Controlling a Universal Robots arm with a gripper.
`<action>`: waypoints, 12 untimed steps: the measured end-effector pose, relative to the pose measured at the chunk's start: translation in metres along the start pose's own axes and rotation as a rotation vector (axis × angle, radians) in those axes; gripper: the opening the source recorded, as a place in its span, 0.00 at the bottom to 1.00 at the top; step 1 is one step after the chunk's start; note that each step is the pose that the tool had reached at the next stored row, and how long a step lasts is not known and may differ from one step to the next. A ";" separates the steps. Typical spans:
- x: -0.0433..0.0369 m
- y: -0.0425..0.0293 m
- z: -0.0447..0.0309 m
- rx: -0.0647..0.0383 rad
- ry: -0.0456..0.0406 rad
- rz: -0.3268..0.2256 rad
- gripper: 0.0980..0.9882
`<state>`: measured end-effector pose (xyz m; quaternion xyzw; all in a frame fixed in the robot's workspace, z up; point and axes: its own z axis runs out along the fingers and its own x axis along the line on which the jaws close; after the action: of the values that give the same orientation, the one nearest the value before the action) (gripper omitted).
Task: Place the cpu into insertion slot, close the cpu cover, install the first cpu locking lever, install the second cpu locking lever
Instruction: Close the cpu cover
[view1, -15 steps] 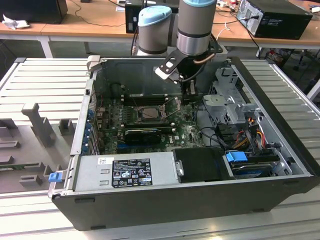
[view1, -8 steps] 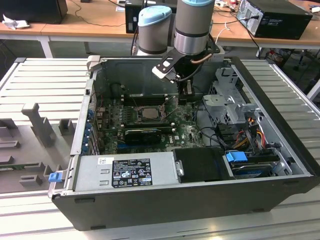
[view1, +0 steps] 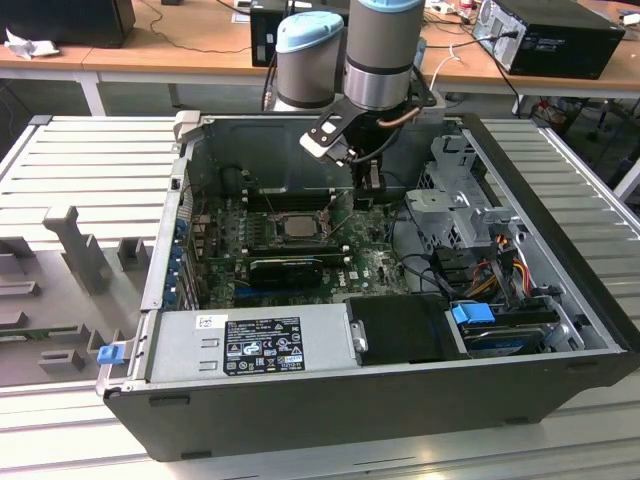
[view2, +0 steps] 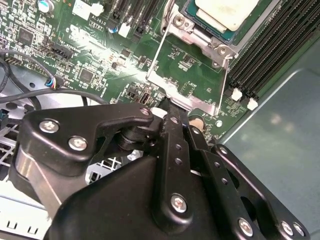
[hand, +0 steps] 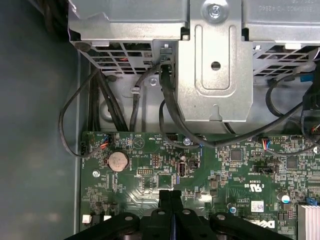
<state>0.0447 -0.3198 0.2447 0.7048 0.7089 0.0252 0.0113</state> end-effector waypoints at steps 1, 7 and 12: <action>0.0000 -0.0002 0.0000 0.000 0.0000 0.000 0.01; 0.0000 -0.0044 -0.0002 0.000 0.0000 0.000 0.01; 0.0001 -0.0104 -0.0005 -0.001 0.0000 0.000 0.01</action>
<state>0.0342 -0.3198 0.2447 0.7047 0.7090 0.0254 0.0115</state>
